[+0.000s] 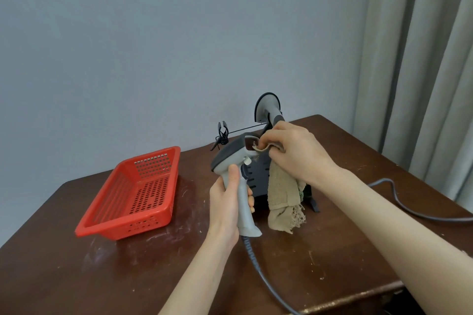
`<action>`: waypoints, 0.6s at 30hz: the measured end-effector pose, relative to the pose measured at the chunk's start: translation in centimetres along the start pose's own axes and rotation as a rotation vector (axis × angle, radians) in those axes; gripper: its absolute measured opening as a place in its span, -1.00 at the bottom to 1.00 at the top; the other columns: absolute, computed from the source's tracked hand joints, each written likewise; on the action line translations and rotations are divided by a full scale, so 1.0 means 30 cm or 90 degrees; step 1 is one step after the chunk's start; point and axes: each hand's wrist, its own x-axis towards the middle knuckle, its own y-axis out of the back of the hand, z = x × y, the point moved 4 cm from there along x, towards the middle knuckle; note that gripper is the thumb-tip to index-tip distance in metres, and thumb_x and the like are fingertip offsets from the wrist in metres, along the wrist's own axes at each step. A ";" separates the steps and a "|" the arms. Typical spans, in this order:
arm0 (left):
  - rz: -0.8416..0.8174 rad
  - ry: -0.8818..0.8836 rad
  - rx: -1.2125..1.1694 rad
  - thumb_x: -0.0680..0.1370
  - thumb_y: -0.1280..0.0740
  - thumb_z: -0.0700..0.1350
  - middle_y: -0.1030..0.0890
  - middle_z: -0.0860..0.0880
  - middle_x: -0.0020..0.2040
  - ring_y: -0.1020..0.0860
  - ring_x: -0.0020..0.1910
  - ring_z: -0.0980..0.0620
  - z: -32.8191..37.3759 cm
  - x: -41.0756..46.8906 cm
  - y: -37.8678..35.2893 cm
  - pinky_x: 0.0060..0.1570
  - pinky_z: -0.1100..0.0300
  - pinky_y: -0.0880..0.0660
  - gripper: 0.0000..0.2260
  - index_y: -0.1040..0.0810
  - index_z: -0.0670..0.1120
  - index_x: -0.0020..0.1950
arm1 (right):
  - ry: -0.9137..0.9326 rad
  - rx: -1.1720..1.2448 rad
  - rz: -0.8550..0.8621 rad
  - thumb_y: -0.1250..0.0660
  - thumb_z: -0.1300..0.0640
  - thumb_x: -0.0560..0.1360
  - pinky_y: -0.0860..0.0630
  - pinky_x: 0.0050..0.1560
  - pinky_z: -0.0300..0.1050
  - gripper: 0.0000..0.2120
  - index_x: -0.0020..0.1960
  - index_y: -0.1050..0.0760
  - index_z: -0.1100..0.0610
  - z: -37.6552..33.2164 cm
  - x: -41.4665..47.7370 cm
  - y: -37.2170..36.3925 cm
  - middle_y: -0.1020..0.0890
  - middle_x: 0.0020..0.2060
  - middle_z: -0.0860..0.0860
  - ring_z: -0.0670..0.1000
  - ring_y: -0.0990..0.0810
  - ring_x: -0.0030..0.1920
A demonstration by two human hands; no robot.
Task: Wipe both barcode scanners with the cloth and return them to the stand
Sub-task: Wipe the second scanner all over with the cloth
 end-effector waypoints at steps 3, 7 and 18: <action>0.000 -0.003 0.017 0.38 -0.31 0.22 -0.49 -0.06 -0.43 -0.44 -0.51 0.03 -0.005 -0.001 -0.002 -0.50 0.18 -0.41 -0.54 -0.48 -0.19 -0.09 | -0.015 -0.089 -0.034 -0.20 0.23 0.50 -0.37 -0.23 -0.10 -0.77 -0.03 -0.59 -0.01 0.002 0.006 0.004 -0.48 -0.09 -0.04 0.11 -0.49 -0.15; 0.015 0.015 -0.010 0.48 -0.27 0.18 -0.49 -0.04 -0.44 -0.44 -0.51 0.05 -0.002 0.008 0.003 -0.52 0.19 -0.40 -0.59 -0.49 -0.19 -0.07 | -0.119 -0.135 0.047 -0.24 0.16 0.51 -0.47 -0.16 -0.03 -0.82 0.09 -0.49 0.03 0.052 0.011 0.046 -0.56 -0.05 0.04 0.16 -0.54 -0.10; -0.015 0.083 -0.093 0.43 -0.28 0.24 -0.52 -0.07 -0.43 -0.47 -0.52 0.01 -0.032 -0.015 -0.041 -0.49 0.19 -0.43 -0.51 -0.56 -0.20 -0.05 | 0.031 0.136 0.138 -0.35 0.22 0.47 -0.45 -0.15 -0.19 -0.83 0.01 -0.66 0.08 -0.091 -0.052 -0.030 -0.57 -0.15 -0.03 -0.12 -0.49 -0.24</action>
